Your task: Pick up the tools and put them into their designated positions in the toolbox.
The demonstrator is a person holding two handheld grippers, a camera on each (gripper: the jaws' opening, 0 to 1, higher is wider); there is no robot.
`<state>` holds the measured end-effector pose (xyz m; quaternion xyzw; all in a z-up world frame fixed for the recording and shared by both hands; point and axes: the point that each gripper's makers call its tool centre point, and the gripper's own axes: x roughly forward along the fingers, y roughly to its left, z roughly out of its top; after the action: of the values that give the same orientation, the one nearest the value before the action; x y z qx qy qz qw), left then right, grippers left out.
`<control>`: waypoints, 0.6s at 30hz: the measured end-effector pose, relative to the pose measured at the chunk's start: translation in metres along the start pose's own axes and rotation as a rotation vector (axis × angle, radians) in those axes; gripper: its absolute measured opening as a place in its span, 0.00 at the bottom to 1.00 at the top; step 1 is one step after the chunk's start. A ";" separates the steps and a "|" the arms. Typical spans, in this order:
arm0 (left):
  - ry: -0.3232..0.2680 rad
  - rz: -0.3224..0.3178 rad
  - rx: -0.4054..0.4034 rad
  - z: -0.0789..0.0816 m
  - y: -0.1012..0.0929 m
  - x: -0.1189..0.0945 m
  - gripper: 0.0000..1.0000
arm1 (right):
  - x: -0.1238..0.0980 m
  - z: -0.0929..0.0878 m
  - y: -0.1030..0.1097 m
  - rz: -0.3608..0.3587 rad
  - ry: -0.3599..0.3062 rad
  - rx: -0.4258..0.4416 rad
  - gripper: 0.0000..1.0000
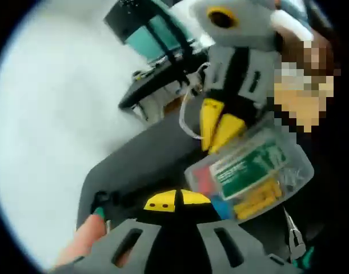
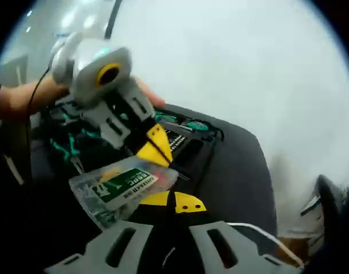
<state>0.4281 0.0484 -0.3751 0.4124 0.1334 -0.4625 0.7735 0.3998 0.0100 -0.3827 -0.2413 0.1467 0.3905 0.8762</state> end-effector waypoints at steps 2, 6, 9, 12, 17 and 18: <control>-0.125 0.019 -0.060 0.025 0.006 -0.019 0.00 | -0.012 0.007 -0.016 -0.105 -0.038 0.011 0.00; -0.062 -0.025 0.083 0.031 -0.028 -0.021 0.00 | -0.030 0.024 0.001 -0.055 -0.144 0.139 0.00; -0.047 -0.009 0.113 0.027 -0.036 -0.007 0.00 | -0.038 0.022 0.021 -0.018 -0.143 0.138 0.00; -0.049 -0.052 0.068 0.019 -0.042 0.001 0.00 | -0.039 0.020 0.031 -0.023 -0.174 0.155 0.00; -0.041 -0.021 0.105 0.023 -0.038 -0.003 0.00 | -0.025 0.009 0.025 -0.079 -0.222 0.293 0.00; -0.035 -0.015 0.127 0.023 -0.037 -0.003 0.00 | -0.022 0.009 0.026 -0.073 -0.224 0.278 0.00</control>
<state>0.3918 0.0239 -0.3776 0.4517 0.0931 -0.4829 0.7444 0.3667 0.0163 -0.3735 -0.0781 0.0921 0.3589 0.9255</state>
